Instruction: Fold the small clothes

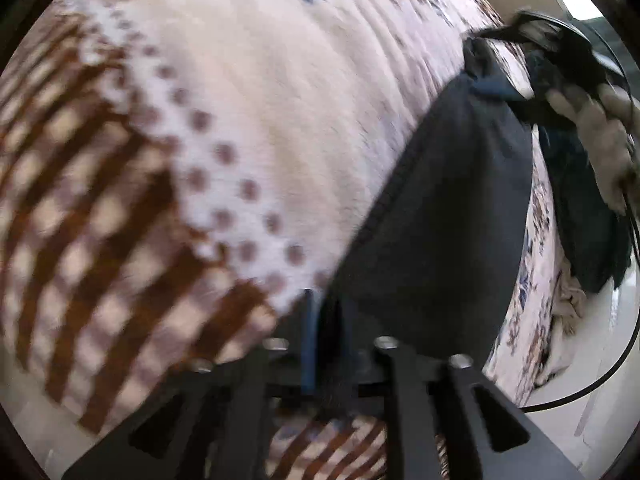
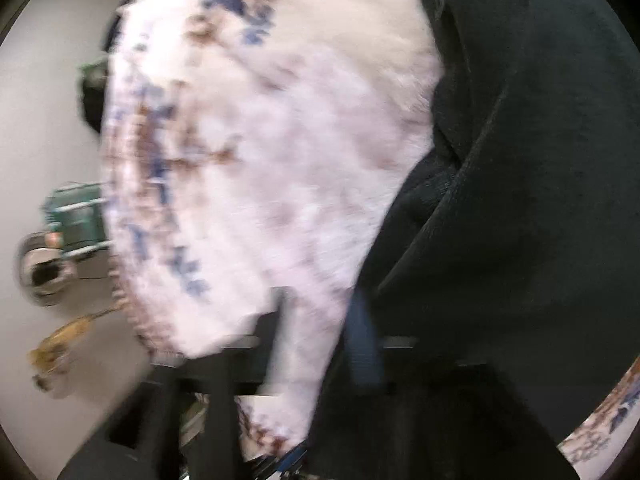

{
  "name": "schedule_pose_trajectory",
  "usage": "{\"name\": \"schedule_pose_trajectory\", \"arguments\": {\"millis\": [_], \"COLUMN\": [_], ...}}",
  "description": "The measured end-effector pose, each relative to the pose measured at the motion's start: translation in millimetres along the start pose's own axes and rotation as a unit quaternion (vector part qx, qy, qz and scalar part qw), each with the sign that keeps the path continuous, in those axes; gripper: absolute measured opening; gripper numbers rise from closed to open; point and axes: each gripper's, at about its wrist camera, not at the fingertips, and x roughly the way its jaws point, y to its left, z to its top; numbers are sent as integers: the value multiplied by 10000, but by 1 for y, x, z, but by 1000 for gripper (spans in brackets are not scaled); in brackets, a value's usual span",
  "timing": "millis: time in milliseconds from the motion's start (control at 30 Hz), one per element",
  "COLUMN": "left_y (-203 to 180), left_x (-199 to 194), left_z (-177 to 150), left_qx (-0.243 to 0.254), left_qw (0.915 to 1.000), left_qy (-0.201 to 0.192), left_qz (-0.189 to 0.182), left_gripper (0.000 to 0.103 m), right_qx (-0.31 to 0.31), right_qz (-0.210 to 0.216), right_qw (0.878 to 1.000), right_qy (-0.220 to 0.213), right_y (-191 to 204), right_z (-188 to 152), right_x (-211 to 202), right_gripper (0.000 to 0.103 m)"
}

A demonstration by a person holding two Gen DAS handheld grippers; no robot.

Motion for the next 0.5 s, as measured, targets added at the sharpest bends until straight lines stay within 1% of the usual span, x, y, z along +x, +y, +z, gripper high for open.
{"name": "schedule_pose_trajectory", "arguments": {"millis": [33,67,100,167,200,233,267,300,367,433,467,500], "left_y": [2,3,2,-3,-8,-17,-25,-33,-48,-55,-58,-60], "left_x": [-11,-18,-24,-37,-40,-39,-36,-33,-17,1,14,22], "left_z": [-2,-4,-5,-5,-5,-4,-4,-3,0,1,-1,-2], "left_qx": [-91,-147,-182,-197,-148,-21,85,164,450,657,739,800], "left_qw": [9999,9998,9997,9997,9998,10000,9999,9998,9985,9965,9947,9938], "left_qy": [-89,-133,-154,-160,-146,-96,-77,-51,133,342,451,527], "left_qz": [60,-1,-53,-59,-43,-4,69,93,271,392,554,559], "left_gripper": [25,25,25,25,27,33,37,37,37,37,37,37], "right_qx": [-28,-62,-96,-94,-86,-55,15,108,478,793,917,1043], "right_qz": [244,370,396,343,300,225,110,28,-98,-54,2,26], "right_qw": [9996,9989,9984,9974,9971,9970,9968,9964,9951,9936,9929,9922], "right_qy": [-155,-296,-400,-620,-697,-741,-788,-836,-863,-801,-757,-687], "right_y": [-2,-5,-9,-24,-34,-42,-57,-72,-107,-135,-147,-159], "right_z": [-7,-15,-24,-54,-71,-86,-105,-123,-168,-206,-224,-242], "right_x": [-14,-26,-38,-60,-69,-72,-78,-83,-89,-86,-82,-75], "right_gripper": [93,93,93,93,93,93,93,93,93,93,93,93]}}
